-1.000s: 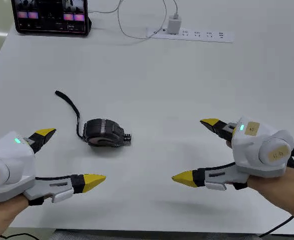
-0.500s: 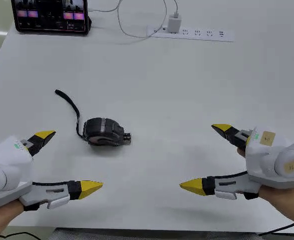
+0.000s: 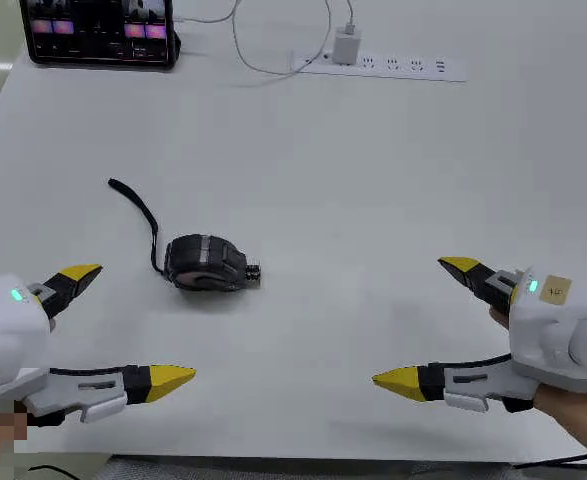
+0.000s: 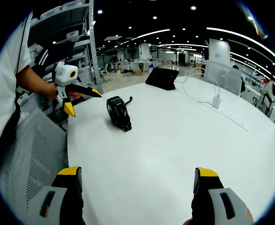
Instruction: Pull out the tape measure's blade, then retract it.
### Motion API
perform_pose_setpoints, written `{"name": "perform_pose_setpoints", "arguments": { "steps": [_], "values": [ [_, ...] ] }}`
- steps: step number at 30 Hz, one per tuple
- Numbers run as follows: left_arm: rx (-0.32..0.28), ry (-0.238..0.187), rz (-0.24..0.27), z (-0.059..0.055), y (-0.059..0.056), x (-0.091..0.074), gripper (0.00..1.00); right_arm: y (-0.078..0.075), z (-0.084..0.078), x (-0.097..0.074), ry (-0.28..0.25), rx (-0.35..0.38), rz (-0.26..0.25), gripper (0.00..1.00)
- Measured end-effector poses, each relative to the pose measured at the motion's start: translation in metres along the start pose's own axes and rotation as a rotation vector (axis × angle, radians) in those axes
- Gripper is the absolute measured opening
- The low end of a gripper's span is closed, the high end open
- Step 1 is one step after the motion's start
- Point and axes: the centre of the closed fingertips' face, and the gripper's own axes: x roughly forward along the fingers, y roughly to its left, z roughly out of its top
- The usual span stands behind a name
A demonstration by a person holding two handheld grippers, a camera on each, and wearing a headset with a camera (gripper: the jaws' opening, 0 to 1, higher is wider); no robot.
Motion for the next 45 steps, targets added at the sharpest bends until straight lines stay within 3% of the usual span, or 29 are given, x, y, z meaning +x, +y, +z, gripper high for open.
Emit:
{"name": "perform_pose_setpoints", "arguments": {
  "steps": [45],
  "values": [
    [0.008, -0.008, 0.006, 0.0012, 0.0007, -0.0018, 0.98, 0.0010, -0.0010, -0.0002, 0.002, 0.006, 0.000, 0.97]
  ]
}}
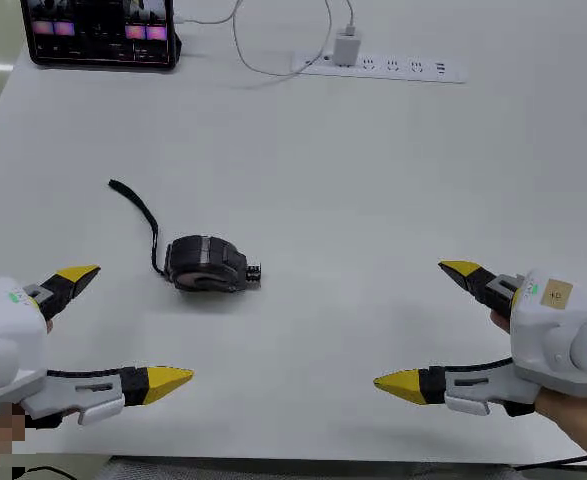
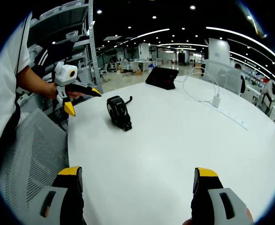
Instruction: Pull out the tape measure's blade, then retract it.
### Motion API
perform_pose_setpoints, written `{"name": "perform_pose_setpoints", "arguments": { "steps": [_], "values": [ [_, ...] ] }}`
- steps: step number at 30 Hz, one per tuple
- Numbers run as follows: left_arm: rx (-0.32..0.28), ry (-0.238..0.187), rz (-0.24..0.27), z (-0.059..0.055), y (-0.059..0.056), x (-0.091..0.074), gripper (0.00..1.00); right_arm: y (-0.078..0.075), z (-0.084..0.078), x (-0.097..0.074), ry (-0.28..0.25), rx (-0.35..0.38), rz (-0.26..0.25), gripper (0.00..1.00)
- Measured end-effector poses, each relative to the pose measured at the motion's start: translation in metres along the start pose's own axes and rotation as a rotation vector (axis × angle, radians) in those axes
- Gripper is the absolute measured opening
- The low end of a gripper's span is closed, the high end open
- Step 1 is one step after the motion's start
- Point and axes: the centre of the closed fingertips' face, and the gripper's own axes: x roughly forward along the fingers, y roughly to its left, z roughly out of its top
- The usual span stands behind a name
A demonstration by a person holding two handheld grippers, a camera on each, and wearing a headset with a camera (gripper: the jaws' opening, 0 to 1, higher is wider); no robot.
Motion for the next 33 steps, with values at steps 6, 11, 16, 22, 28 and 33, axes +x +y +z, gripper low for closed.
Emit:
{"name": "perform_pose_setpoints", "arguments": {
  "steps": [6, 11, 16, 22, 28, 33],
  "values": [
    [0.011, 0.007, -0.005, -0.0007, -0.0017, 0.0002, 0.97, 0.0003, -0.0005, 0.0004, 0.002, 0.000, 0.002, 0.97],
    [0.010, 0.012, 0.001, -0.0024, -0.0004, 0.0001, 0.96, -0.0002, -0.0008, 0.0003, 0.002, 0.002, 0.001, 0.97],
    [0.007, 0.008, 0.013, -0.0024, 0.0014, -0.0008, 0.95, 0.0001, -0.0012, 0.0001, 0.002, 0.004, 0.001, 0.97],
    [0.009, -0.002, 0.024, -0.0007, 0.0028, -0.0019, 0.94, 0.0008, -0.0014, 0.0003, 0.002, 0.005, 0.002, 0.97],
    [-0.005, 0.001, 0.014, -0.0009, 0.0019, -0.0025, 0.91, 0.0010, -0.0006, 0.0003, -0.001, 0.005, 0.002, 0.97],
    [-0.008, -0.005, 0.013, 0.0002, 0.0013, -0.0019, 0.94, 0.0012, -0.0010, 0.0004, 0.000, 0.005, 0.003, 0.97]
  ]
}}
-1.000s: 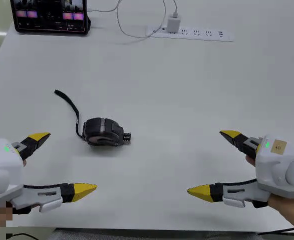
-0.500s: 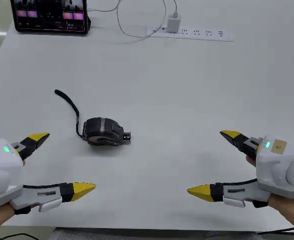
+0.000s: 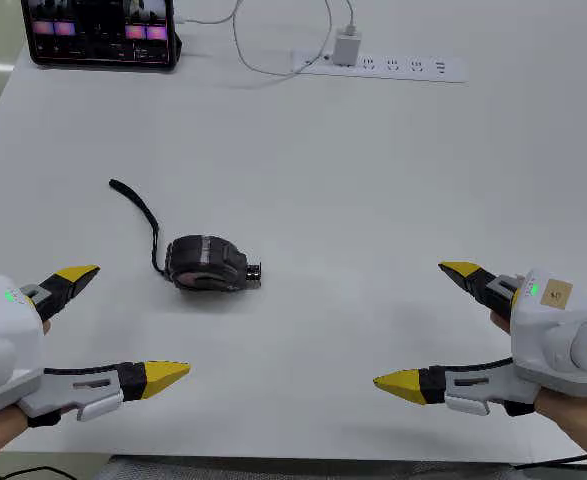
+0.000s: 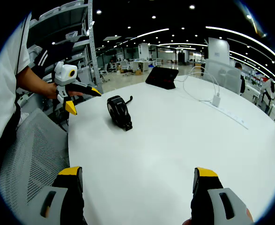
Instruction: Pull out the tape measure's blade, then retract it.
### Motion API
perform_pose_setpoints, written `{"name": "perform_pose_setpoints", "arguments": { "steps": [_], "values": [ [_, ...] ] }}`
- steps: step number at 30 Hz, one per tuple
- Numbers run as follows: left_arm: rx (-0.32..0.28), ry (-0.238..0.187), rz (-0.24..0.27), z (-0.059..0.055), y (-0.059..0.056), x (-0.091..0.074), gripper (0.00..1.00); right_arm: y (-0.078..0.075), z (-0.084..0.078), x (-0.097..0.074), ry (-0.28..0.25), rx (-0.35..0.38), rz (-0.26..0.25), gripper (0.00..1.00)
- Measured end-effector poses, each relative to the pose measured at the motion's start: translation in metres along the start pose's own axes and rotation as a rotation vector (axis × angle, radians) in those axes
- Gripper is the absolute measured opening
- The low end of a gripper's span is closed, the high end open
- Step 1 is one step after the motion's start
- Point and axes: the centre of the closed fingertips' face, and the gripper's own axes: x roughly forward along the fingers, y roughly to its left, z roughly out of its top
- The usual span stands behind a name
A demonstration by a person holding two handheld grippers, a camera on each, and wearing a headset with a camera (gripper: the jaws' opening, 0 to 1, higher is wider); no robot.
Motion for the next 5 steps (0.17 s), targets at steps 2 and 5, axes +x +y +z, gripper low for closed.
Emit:
{"name": "perform_pose_setpoints", "arguments": {
  "steps": [2, 5],
  "values": [
    [-0.006, -0.002, -0.003, 0.0003, -0.0002, 0.0001, 0.94, 0.0003, 0.0000, -0.0002, 0.000, 0.000, 0.000, 0.97],
    [-0.003, -0.001, -0.004, 0.0006, -0.0001, 0.0001, 0.95, -0.0001, -0.0003, -0.0005, 0.000, 0.000, -0.001, 0.97]
  ]
}}
